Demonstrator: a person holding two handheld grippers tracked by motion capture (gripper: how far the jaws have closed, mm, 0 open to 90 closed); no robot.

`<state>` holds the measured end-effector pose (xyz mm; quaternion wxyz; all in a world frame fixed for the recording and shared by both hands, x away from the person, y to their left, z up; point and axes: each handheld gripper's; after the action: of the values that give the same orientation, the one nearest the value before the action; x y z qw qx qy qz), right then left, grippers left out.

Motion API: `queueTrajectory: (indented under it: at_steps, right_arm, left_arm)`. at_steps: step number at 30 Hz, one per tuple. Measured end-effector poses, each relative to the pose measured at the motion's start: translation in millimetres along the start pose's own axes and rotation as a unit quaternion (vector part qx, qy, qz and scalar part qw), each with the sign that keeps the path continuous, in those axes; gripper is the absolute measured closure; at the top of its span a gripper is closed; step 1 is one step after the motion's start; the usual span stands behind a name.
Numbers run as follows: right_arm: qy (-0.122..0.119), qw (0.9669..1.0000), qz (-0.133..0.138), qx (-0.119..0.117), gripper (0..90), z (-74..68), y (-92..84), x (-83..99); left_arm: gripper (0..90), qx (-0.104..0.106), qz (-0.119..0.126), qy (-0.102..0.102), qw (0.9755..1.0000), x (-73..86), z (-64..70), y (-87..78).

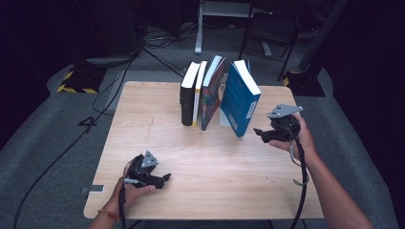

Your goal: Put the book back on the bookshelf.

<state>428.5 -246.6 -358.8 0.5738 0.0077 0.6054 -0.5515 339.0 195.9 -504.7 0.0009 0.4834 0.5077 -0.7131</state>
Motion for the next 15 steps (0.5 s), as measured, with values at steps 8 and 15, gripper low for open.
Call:
queueTrajectory:
  at_steps: [8, 15]
  right_arm:
    - [-0.005, 0.9999, -0.011, 0.005, 24.6, -2.7, -0.3, 17.7]
    - [-0.007, 0.9997, -0.022, 0.008, 24.7, -5.5, 0.0, 39.5]
  left_arm:
    - [14.4, 0.0, 0.0, 0.0, 1.0, 0.0, 0.0, 0.0]
    - [14.4, -0.001, 0.0, 0.0, 1.0, 0.0, 0.0, 0.0]
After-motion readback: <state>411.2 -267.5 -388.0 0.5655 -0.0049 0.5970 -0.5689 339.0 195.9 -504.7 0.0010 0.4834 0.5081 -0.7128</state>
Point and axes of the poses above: each handheld gripper's, and its own axes: y roughly forward along the jaws, x roughly out of its underside, z roughly to its right
